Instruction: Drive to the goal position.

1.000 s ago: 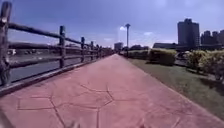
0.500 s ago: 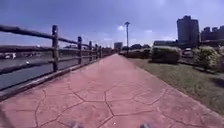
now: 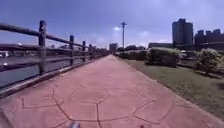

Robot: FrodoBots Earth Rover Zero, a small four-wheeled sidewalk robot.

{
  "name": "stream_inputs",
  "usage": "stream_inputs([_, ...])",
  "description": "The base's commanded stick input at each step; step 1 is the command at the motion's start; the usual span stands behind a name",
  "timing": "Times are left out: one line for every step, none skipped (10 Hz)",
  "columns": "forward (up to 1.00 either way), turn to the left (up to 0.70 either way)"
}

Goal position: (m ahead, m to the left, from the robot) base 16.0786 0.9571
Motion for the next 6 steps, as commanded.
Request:
stream_inputs([0.70,0.00])
stream_inputs([0.70,0.00])
stream_inputs([0.70,0.00])
stream_inputs([0.70,-0.11])
stream_inputs([0.70,-0.35])
stream_inputs([0.70,-0.35])
